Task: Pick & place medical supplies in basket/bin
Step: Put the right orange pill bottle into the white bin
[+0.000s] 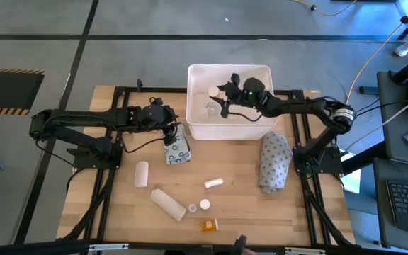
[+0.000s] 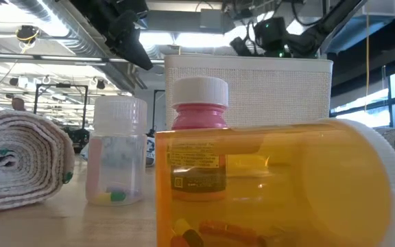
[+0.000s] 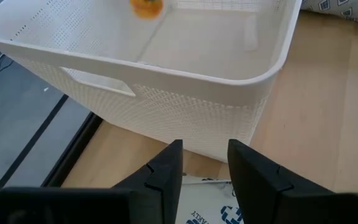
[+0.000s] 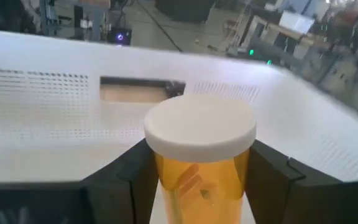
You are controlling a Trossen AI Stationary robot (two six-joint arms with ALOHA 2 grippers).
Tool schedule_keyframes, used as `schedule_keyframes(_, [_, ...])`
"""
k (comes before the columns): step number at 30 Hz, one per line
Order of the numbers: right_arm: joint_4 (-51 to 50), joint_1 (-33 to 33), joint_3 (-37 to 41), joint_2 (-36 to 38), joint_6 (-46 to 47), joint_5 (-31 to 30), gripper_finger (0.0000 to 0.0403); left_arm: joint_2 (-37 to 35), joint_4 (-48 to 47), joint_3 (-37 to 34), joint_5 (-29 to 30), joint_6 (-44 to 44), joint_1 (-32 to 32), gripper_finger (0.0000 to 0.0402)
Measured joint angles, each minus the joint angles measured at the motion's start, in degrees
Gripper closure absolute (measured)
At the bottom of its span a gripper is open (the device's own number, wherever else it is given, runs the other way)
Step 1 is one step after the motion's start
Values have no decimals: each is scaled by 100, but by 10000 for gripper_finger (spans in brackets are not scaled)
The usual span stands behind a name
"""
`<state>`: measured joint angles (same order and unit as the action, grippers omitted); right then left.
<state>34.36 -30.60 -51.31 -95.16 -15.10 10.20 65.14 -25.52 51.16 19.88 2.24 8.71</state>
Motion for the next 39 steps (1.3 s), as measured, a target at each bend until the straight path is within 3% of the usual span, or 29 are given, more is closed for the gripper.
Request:
schedule_keyframes(11, [841,-16,-2,-1200,26,-1503,212,0,-149,0,-27,-303,0,281])
schedule_keyframes(18, [1979,-14,-9,-1888,740,-1539,212,0,-184,0,-13,-603,0,281])
schedule_keyframes(27, [2018,-14,-12,-2223,900,-1514,209,0,-184,0,-7,-645,1,281])
schedule_keyframes(39, [2147,-14,-37,-2303,1050,-1513,127,0,-179,0,-10,-651,0,281])
